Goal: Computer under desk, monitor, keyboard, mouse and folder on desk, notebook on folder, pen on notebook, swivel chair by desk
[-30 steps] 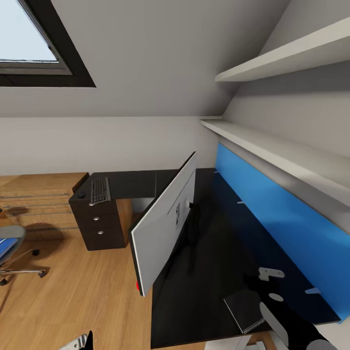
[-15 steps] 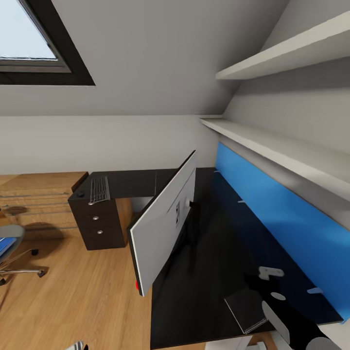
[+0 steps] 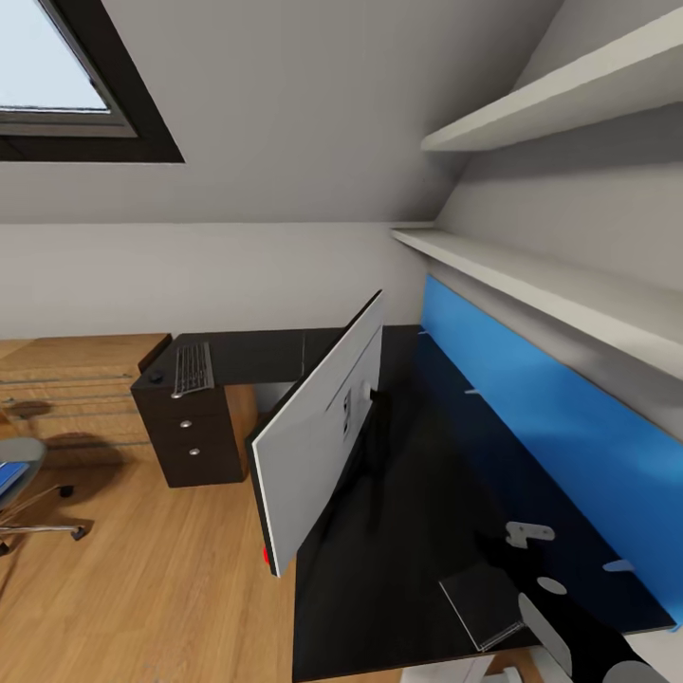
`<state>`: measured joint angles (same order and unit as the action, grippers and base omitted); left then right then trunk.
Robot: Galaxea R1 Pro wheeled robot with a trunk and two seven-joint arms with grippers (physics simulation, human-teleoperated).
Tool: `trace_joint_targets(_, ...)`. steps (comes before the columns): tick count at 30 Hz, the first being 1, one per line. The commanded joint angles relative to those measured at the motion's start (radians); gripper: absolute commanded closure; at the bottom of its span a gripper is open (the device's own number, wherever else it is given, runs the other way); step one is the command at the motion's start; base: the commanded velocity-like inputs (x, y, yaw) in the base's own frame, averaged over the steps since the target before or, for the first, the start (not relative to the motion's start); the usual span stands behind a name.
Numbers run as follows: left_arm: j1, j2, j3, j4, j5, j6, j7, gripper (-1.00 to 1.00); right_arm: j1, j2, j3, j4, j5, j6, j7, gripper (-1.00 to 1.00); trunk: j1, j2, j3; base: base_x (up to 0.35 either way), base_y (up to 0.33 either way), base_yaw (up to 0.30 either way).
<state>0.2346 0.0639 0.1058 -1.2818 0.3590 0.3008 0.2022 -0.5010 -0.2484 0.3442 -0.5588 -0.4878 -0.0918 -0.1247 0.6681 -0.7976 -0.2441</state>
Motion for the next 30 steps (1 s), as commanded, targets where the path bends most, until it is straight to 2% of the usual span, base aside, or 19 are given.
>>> trace_joint_targets(1,0.000,0.009,-0.001,-0.003,0.025,0.017,-0.009,-1.00,-0.001,-0.004,0.007,0.000,-0.010,-0.007,-0.005,-1.00,0.004,-0.008,-0.004,0.000,0.000,0.000)
trace_joint_targets(7,0.000,0.020,0.000,-0.002,0.048,0.034,-0.033,-1.00,-0.006,-0.012,-0.003,0.003,-0.011,-0.015,-0.003,-1.00,0.027,-0.050,-0.023,0.000,0.000,0.000)
trace_joint_targets(11,0.000,0.021,0.000,-0.002,0.052,0.035,-0.038,-1.00,-0.070,-0.021,-0.011,0.034,-0.012,-0.009,0.000,-1.00,0.043,-0.078,-0.036,0.000,0.000,0.000)
trace_joint_targets(12,0.000,0.022,0.000,-0.002,0.052,0.034,-0.039,-1.00,-0.138,-0.022,-0.013,0.078,-0.013,0.011,0.024,-1.00,0.046,-0.085,-0.039,0.000,0.000,0.000)
trace_joint_targets(16,0.000,0.022,0.000,-0.002,0.052,0.033,-0.039,-1.00,-0.171,-0.019,-0.013,0.113,-0.016,0.060,0.044,-1.00,0.062,-0.113,-0.051,0.000,0.000,0.000)
trace_joint_targets(23,0.000,0.021,0.000,-0.001,0.052,0.032,-0.039,-1.00,-0.186,-0.015,-0.013,0.132,-0.018,0.103,0.052,-1.00,0.089,-0.162,-0.073,0.000,0.000,0.000)
trace_joint_targets(30,0.000,0.019,0.001,-0.001,0.052,0.029,-0.038,-1.00,-0.188,-0.014,-0.008,0.135,-0.019,0.114,0.053,-1.00,0.089,-0.162,-0.073,0.000,0.000,0.000)
